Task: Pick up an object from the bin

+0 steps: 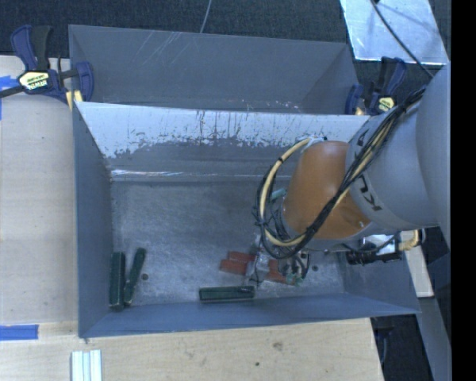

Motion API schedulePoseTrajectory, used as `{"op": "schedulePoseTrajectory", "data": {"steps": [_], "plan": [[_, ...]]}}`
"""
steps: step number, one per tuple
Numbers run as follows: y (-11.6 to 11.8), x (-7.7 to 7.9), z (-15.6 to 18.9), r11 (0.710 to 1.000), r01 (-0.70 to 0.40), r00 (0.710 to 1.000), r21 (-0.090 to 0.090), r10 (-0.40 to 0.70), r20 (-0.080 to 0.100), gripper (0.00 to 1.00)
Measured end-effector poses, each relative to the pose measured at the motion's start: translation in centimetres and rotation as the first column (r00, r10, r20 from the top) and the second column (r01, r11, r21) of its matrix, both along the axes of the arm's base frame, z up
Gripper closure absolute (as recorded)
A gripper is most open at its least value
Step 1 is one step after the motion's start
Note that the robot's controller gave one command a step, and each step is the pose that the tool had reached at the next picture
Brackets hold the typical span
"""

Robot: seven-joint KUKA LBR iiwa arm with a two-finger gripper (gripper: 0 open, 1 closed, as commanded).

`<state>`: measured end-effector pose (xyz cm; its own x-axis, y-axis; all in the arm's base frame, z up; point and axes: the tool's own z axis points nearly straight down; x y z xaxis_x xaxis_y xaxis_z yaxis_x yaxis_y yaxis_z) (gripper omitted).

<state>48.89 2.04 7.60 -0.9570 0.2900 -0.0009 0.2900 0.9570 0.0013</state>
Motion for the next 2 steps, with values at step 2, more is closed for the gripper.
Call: {"op": "schedulePoseTrajectory", "data": {"steps": [2], "plan": [[7.1,2.1,-0.1,0.987,-0.158,0.987,-0.005,0.158,0.016,1.00]]}}
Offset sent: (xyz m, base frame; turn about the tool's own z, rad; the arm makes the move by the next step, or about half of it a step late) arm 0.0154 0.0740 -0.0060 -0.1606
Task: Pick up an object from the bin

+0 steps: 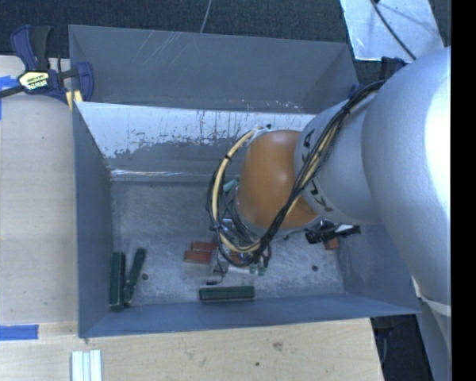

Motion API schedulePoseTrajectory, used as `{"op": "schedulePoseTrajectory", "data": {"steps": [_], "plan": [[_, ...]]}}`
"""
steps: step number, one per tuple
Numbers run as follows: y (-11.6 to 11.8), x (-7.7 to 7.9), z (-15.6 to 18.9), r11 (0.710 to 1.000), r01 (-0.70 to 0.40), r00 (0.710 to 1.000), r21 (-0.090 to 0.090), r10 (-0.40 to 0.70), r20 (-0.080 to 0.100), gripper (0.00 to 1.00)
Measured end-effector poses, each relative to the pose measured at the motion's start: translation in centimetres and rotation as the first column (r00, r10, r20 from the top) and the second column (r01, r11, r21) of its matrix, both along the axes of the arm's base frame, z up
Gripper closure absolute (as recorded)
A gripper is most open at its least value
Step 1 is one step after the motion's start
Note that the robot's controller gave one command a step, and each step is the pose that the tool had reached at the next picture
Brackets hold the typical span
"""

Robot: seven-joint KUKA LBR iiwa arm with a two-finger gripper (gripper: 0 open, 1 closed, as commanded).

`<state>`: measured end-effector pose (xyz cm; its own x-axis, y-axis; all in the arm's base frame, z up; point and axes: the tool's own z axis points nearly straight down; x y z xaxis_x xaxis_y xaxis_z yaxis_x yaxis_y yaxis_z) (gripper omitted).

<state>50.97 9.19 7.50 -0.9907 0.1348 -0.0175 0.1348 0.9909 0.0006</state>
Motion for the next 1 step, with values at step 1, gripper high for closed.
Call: {"op": "schedulePoseTrajectory", "data": {"steps": [1], "plan": [[1.66,-0.05,-0.01,0.998,-0.064,0.998,-0.004,0.064,-0.001,1.00]]}}
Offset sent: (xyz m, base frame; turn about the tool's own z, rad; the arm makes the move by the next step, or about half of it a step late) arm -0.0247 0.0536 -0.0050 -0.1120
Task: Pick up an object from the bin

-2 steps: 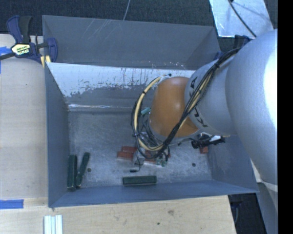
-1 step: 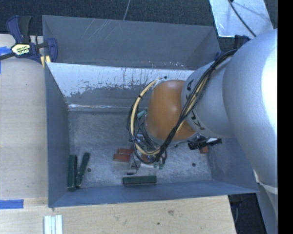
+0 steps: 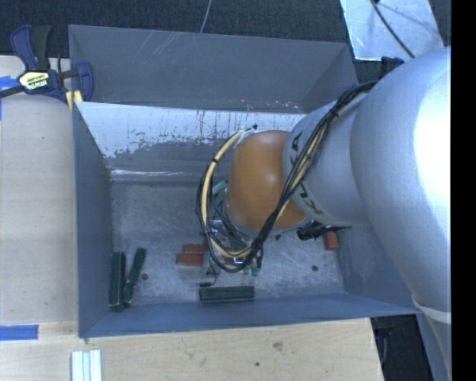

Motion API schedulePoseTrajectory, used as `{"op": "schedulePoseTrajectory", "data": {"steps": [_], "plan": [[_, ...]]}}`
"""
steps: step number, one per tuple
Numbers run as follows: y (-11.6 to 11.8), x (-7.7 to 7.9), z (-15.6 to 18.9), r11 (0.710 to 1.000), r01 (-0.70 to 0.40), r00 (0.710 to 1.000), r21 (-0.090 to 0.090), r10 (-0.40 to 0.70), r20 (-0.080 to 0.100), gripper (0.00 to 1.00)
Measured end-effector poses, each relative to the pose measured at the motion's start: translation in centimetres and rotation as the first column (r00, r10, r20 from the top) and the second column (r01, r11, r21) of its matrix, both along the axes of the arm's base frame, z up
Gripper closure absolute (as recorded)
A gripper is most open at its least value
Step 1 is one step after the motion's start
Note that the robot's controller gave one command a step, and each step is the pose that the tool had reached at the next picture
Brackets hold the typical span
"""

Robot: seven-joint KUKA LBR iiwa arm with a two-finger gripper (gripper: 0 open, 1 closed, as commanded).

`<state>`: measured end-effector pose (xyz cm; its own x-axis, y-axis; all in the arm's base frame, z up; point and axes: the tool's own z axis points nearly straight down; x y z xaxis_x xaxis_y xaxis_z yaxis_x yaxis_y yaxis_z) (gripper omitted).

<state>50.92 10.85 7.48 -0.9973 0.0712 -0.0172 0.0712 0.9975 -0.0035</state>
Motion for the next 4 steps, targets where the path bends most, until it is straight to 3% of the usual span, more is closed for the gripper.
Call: {"op": "schedulePoseTrajectory", "data": {"steps": [1,2,3,4], "plan": [[3.7,-2.3,-0.4,0.999,-0.050,0.999,0.005,0.050,-0.012,0.00],[3.8,-2.2,-0.2,0.999,-0.053,0.999,0.007,0.053,-0.010,1.00],[3.8,-2.2,-0.2,0.999,-0.053,0.999,0.007,0.053,-0.010,1.00],[3.6,-1.3,13.6,0.998,-0.058,0.998,0.005,0.058,-0.014,1.00]]}}
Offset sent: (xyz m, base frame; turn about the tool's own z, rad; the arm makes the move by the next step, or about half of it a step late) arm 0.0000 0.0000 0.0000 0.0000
